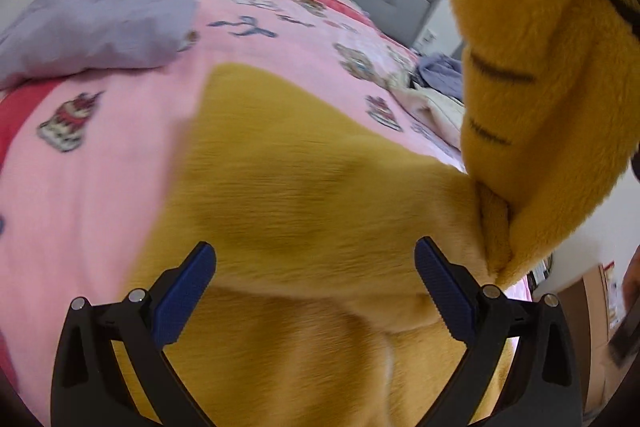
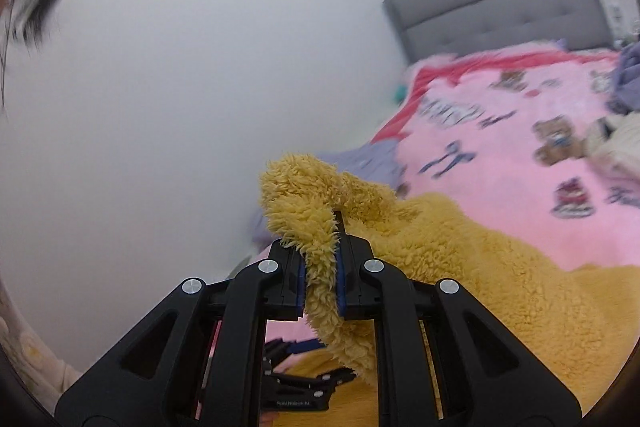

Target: Fold large clothes

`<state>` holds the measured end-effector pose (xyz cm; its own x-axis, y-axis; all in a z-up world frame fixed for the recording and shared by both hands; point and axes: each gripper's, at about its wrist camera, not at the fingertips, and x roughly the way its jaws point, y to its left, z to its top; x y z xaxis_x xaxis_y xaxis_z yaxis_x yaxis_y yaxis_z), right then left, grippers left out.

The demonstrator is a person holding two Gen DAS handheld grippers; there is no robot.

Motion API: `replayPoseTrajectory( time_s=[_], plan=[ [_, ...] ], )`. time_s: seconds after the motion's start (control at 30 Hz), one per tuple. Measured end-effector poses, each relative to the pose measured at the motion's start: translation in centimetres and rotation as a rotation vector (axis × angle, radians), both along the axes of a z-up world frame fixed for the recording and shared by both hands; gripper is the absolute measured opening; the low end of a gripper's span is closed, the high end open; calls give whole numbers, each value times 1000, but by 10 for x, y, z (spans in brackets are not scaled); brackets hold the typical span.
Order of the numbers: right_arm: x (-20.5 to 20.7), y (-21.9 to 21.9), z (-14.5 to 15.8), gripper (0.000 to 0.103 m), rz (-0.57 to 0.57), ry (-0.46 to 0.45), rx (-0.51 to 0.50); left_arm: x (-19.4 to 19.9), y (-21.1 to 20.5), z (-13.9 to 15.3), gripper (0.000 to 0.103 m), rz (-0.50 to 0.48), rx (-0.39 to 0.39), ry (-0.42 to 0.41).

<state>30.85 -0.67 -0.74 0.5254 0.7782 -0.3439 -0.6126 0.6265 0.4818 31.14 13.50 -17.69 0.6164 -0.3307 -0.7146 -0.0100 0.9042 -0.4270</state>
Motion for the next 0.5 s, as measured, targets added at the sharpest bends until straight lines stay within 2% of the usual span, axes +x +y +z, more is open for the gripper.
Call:
replayPoseTrajectory(
  time_s=[0.13,0.2,0.37,0.5],
  plan=[
    [-5,42,-2,10,37,-57,-65,-5,36,-3,98,32,27,7],
    [-3,58,-9,10,14,-74,-131,-7,52,-5,98,48,26,10],
    [15,87,-60,10,15,29,-271,-7,76,-18,98,75,51,29],
    [21,115,-122,11,77,150,-426,-5,91,-33,98,87,54,68]
  ],
)
